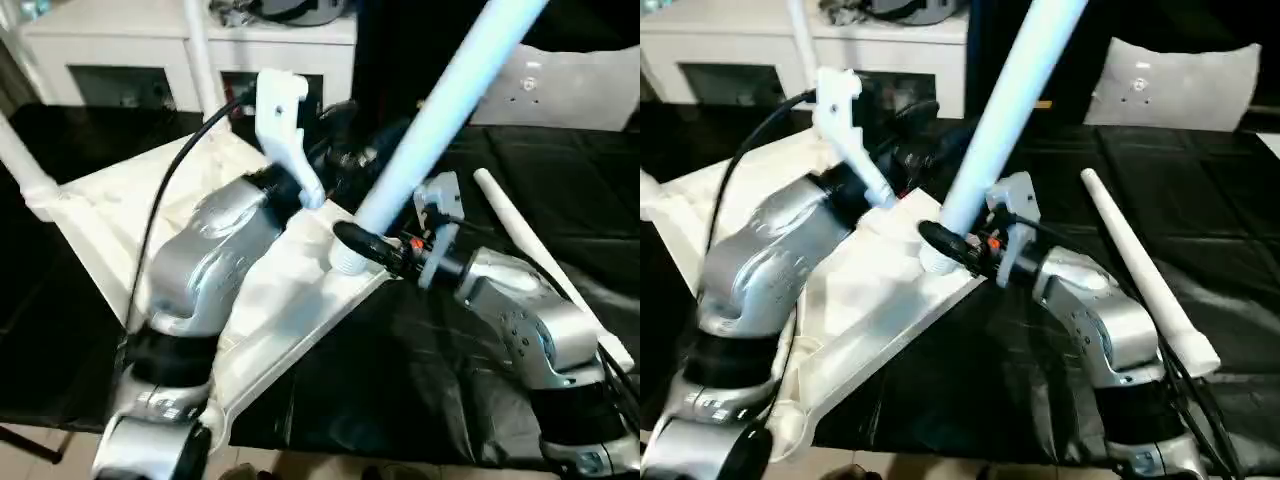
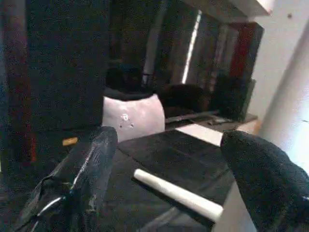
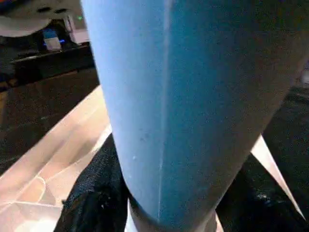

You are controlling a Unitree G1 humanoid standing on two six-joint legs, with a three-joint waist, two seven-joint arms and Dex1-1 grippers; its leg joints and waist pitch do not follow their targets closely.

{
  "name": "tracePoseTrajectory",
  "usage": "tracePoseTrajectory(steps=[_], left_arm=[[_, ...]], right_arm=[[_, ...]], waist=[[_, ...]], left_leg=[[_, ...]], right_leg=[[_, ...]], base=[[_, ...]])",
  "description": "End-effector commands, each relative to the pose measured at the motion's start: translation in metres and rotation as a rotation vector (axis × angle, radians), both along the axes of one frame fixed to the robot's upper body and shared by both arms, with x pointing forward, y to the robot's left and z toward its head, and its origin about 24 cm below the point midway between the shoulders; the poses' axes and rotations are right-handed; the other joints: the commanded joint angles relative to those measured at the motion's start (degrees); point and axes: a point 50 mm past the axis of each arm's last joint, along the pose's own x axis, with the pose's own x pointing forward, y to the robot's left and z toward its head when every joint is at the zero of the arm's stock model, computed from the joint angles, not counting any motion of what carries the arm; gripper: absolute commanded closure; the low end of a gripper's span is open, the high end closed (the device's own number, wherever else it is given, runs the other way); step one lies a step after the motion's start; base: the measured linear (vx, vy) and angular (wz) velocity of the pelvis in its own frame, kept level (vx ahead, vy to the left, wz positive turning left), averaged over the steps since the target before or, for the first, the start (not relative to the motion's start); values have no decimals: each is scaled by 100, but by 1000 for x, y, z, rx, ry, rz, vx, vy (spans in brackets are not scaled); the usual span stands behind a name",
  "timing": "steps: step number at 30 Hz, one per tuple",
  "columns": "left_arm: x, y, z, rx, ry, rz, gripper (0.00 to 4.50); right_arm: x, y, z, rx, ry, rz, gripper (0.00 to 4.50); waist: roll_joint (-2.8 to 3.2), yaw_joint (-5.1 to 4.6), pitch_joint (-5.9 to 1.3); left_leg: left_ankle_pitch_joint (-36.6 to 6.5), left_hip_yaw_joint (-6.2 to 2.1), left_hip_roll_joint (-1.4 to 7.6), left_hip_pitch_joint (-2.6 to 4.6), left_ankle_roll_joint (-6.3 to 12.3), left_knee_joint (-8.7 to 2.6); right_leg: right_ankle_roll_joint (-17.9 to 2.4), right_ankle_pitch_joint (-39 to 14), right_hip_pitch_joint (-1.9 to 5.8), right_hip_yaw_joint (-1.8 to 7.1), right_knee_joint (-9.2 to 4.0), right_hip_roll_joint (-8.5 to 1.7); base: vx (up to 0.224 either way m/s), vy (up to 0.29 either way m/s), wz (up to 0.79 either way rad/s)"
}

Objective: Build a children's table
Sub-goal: Insert table leg to table base

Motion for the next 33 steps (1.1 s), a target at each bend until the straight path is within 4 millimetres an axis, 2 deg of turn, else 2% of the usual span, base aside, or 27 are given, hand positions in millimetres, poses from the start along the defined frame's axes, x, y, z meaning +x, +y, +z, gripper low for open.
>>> tracePoseTrajectory(steps=[1,4,5,6,8,9,10,11,12,13,14,15,16,17,18,20,22,24,25,26,27,28,29,30,31,32,33], left_arm=[[-7,-8,2,13,-23,-69,55],[-1,4,-3,10,3,23,55],[5,17,-12,38,26,125,55],[5,17,-12,38,26,125,55],[8,25,-19,60,41,196,55],[12,40,-33,96,93,308,55],[12,57,-49,137,166,426,55],[9,71,-63,174,218,509,55],[4,81,-73,193,260,570,55],[1,86,-77,199,279,595,55],[1,86,-77,199,279,595,55],[-4,90,-83,220,277,628,55],[-7,91,-85,227,276,633,55],[-12,92,-90,240,275,641,55],[-19,93,-95,263,273,654,55],[-32,91,-102,238,273,666,55],[-36,89,-104,232,261,678,55],[-34,88,-105,239,256,686,55],[-32,87,-105,239,251,691,55],[-28,85,-104,267,218,699,55],[-27,85,-104,272,214,700,55],[-27,83,-105,295,212,693,55],[-28,84,-108,310,243,704,55],[-29,85,-110,317,270,714,55],[-29,86,-110,309,270,722,55],[-31,88,-108,290,264,740,55],[-31,90,-107,303,260,758,55]], right_arm=[[1,1,3,-3,-24,-14,260],[1,-3,2,-13,-19,-70,260],[3,-8,0,-18,0,-176,260],[3,-8,0,-18,0,-176,260],[5,-12,-1,-21,16,-253,260],[5,-18,-3,-15,63,-349,260],[2,-24,-5,-12,99,-433,260],[-1,-27,-6,-21,121,-478,260],[-3,-30,-7,-79,149,-508,260],[-5,-31,-8,-122,161,-520,260],[-5,-31,-8,-122,161,-520,260],[-4,-34,-8,-214,139,-595,260],[-4,-34,-7,-210,118,-599,260],[-4,-33,-4,-201,77,-607,260],[-7,-29,0,-118,45,-544,260],[-16,-32,1,14,56,-548,260],[-28,-29,-7,-34,101,-498,260],[-29,-28,-10,-54,108,-503,260],[-29,-28,-11,-49,115,-509,260],[-30,-25,-16,-47,142,-517,260],[-30,-25,-17,-50,145,-518,260],[-30,-23,-20,-38,154,-528,260],[-31,-23,-20,-25,151,-532,260],[-31,-22,-20,-13,148,-534,260],[-32,-22,-19,-1,151,-531,260],[-32,-21,-19,28,158,-524,260],[-33,-21,-18,15,148,-516,260]], waist=[[-11,-28,-405],[-3,-35,-410],[-79,-58,-406],[-45,-60,-403],[-25,-97,-420],[-124,-122,-433],[-251,-146,-431],[-142,-137,-416],[-123,-186,-413],[-138,-194,-430],[-121,-225,-448],[-114,-226,-441],[-114,-234,-426],[-149,-217,-411],[-166,-227,-397],[-160,-208,-381],[-161,-186,-376],[-127,-172,-352],[-147,-177,-350],[-131,-198,-316],[-126,-208,-314],[-7,-294,-364],[54,-349,-281],[126,-327,-305],[197,-175,-340],[212,-72,-350],[74,-139,-298]], left_leg=[[-1512,-62,119,93,43,-391],[-1535,-71,122,96,28,-398],[-1515,-63,127,89,19,-402],[-1478,-66,112,78,-12,-408],[-1464,-67,102,80,-30,-399],[-1435,-59,105,69,-11,-394],[-1351,-53,115,53,-1,-399],[-1216,-66,118,42,-38,-418],[-1242,-80,121,32,-95,-428],[-1246,-82,119,48,-102,-426],[-1230,-77,112,64,-125,-411],[-1268,-69,110,75,-109,-404],[-1271,-74,116,56,-142,-416],[-1369,-79,146,62,-115,-427],[-1407,-66,138,58,-90,-430],[-1493,-60,153,56,24,-429],[-1547,-70,167,73,20,-449],[-1723,-76,141,72,-44,-465],[-1790,-75,128,76,-62,-458],[-2044,-77,82,106,-92,-436],[-2123,-102,83,133,-137,-432],[-2190,65,144,467,-430,-207],[-2489,-71,334,747,-429,-295],[-2430,-261,790,654,-343,-603],[-2051,-415,1662,383,-212,-1173],[-1484,-220,1720,443,-25,-1107],[-1718,-432,1530,293,400,-1119]], right_leg=[[-544,-2698,263,180,-552,-331],[-488,-2698,252,169,-555,-320],[-478,-2660,242,175,-561,-312],[-471,-2672,244,178,-541,-312],[-424,-2672,241,180,-543,-311],[-395,-2626,250,181,-550,-304],[-393,-2571,255,194,-517,-300],[-401,-2509,254,207,-469,-313],[-318,-2525,264,193,-457,-284],[-294,-2511,264,186,-472,-288],[-302,-2410,245,201,-468,-284],[-307,-2428,216,204,-486,-285],[-336,-2418,212,203,-493,-287],[-341,-2486,196,212,-499,-328],[-325,-2536,188,214,-516,-318],[-244,-2628,171,233,-551,-352],[-180,-2641,164,223,-556,-306],[-114,-2816,148,216,-574,-292],[-73,-2928,143,207,-596,-292],[94,-3407,90,183,-686,-288],[144,-3518,76,150,-704,-267],[475,-3655,-264,228,-958,92],[429,-3084,-401,-146,-955,373],[259,-2345,-297,-171,-567,273],[63,-1047,-157,-162,637,9],[-184,-823,-358,-150,871,-100],[-189,-833,-164,-75,914,-202]], base=[[0,0,0],[0,0,0],[0,0,0],[0,0,0],[0,0,0],[0,0,0],[0,0,0],[0,0,0],[0,0,0],[0,0,0],[0,0,0],[0,0,0],[0,0,0],[0,0,0],[0,0,0],[0,0,0],[0,0,0],[0,0,0],[0,0,0],[0,0,0],[0,0,0],[0,0,0],[-86,-51,-25],[-60,-28,-56],[-60,-28,-56],[-16,-30,-54],[-34,-136,-35]])
